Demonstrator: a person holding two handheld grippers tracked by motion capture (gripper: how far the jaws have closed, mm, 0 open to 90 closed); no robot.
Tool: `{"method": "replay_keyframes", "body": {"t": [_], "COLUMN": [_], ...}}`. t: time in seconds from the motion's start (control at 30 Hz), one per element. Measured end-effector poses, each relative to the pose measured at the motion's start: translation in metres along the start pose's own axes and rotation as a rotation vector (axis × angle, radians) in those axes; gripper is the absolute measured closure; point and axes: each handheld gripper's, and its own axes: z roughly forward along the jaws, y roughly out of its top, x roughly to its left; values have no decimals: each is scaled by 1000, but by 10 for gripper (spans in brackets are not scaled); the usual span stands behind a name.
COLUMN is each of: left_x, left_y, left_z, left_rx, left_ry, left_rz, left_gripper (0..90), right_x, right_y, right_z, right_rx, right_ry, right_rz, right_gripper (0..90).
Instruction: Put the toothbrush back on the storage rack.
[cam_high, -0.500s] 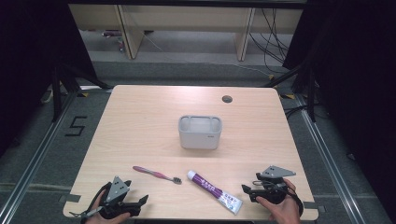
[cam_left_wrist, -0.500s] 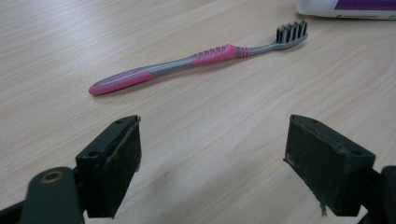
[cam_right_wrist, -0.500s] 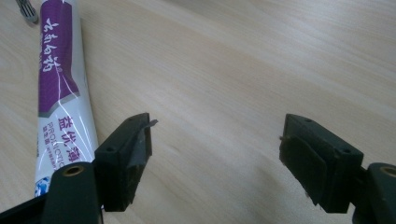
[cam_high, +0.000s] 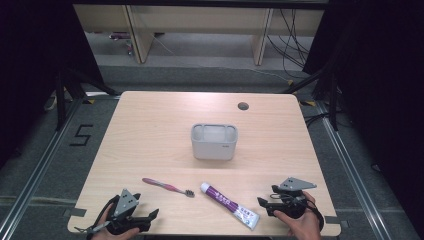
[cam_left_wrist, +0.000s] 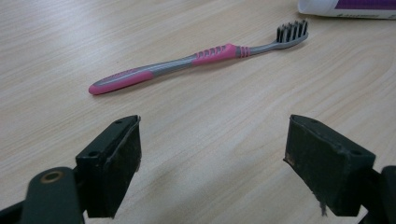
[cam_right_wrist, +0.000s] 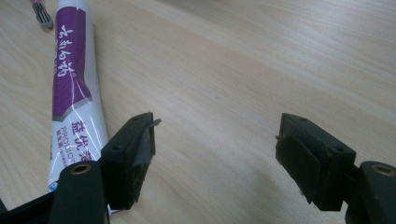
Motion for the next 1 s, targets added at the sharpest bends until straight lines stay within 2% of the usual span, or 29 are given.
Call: {"method": "replay_keyframes", "body": {"t": [0.07, 0.1, 0.13, 0.23, 0.27, 0.3, 0.37, 0.43, 0.6, 0.63, 0.7, 0.73, 0.77, 0.83, 0.87, 0.93, 1.0], "left_x": [-1, -1, -1, -2, -1, -1, -1, -1, -1, -1, -1, -1, -1, -1, -1, -1, 0], "left_y": [0, 0, 0, 0, 0, 0, 0, 0, 0, 0, 0, 0, 0, 0, 0, 0, 0], "left_z": [0, 0, 0, -1, -1, 0, 0, 0, -1, -1, -1, -1, -1, -1, -1, -1, -1], "left_rx": [-10, -5, -5, -5, -5, -10, -11, -9, -9, -8, -4, -6, -4, -4, -5, -10, 0], "left_ry": [-4, -8, -9, -9, -9, -6, -9, -11, -10, -9, -8, -10, -10, -9, -9, -10, 0], "left_rz": [-13, -11, -11, -11, -8, -8, -11, -10, -6, -5, -9, -8, -5, -6, -8, -5, 4], "left_gripper": [180, 180, 180, 181, 180, 181, 181, 181, 181, 181, 181, 180, 181, 181, 181, 181, 181], "right_x": [0, 2, 0, 0, 3, 1, 5, 5, 8, 10, 11, 10, 10, 12, 13, 14, 18], "right_y": [0, 0, 0, 1, 0, 1, 2, 2, 3, 3, 4, 4, 4, 5, 5, 6, 7], "right_z": [0, 0, 0, 1, 1, 1, 0, 1, 1, 0, 0, 0, 1, 1, 2, 1, -1], "right_rx": [-1, 5, -2, 3, -6, -13, 0, -8, -8, 2, 3, -6, -12, -17, -5, -10, -24], "right_ry": [-1, 9, 12, 48, 30, 38, 28, 43, 42, 49, 56, 54, 65, 59, 93, 118, 100], "right_rz": [-11, 9, -18, -29, -3, -36, -7, -35, -49, -28, -37, -70, -72, -70, -65, -79, -80], "right_gripper": [296, 299, 303, 315, 321, 325, 327, 338, 352, 362, 378, 380, 384, 399, 409, 440, 470]}}
